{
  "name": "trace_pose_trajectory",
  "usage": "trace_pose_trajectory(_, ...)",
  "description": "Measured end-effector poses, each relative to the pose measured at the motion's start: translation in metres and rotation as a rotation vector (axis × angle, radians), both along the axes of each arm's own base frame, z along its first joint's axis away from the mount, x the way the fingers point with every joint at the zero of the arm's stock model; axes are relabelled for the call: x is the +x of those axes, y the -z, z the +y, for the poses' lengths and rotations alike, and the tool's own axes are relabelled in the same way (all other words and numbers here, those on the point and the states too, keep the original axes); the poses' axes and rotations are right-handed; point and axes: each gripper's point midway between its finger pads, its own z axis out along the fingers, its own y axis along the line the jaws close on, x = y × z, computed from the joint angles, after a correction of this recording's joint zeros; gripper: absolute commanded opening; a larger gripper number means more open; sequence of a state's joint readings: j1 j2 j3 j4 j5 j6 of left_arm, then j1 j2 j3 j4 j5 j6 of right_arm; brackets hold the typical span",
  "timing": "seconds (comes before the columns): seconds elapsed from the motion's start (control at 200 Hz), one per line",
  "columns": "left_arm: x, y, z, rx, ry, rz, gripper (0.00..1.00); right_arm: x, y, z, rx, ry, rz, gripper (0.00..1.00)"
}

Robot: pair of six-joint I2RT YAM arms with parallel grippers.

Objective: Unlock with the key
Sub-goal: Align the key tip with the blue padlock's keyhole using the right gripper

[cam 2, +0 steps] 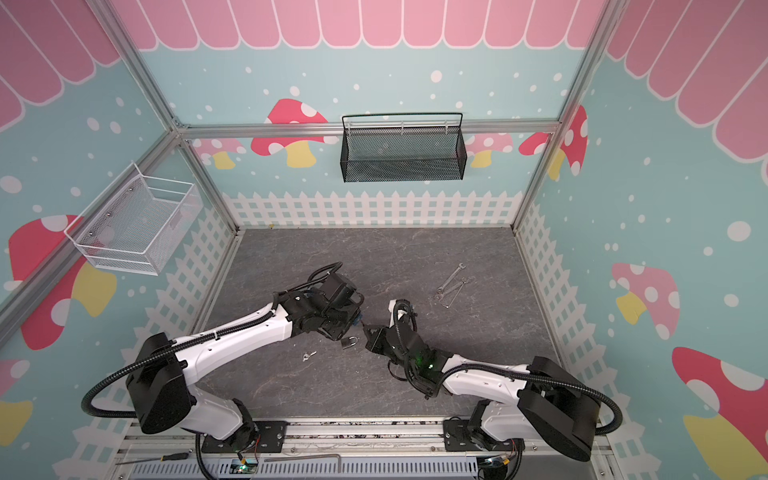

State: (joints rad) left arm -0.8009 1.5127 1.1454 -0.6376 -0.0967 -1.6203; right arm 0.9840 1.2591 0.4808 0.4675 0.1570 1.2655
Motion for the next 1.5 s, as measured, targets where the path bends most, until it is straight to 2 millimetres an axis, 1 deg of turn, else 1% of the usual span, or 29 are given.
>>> trace_pose_trajectory(0.285,0.001,-0.007,0.001,-0.009,-0.005,-0.019,0.00,0.000,0.000,0.001,-0.001,-0.003,0.002,0.00)
trace_pose_trajectory(0.565,0.003,-0.008,0.003,-0.001,-0.013,-0.029,0.00,0.003,-0.005,0.004,0.002,-0.003,-0.011,0.00)
trace_pose_trajectory(0.91,0.002,-0.008,0.003,0.009,-0.014,-0.041,0.00,0.003,-0.002,0.005,0.001,0.001,-0.002,0.00)
trace_pose_trajectory(1.211,0.003,-0.009,0.002,0.018,-0.017,-0.058,0.00,0.005,-0.004,0.004,-0.012,0.005,-0.017,0.00)
trace_pose_trajectory(1.366,0.004,-0.010,0.003,0.022,-0.021,-0.063,0.00,0.007,-0.010,0.006,-0.011,0.001,-0.029,0.00)
trace_pose_trajectory(1.496,0.005,-0.010,0.003,0.023,-0.024,-0.067,0.00,0.007,-0.009,0.007,-0.010,0.000,-0.030,0.00)
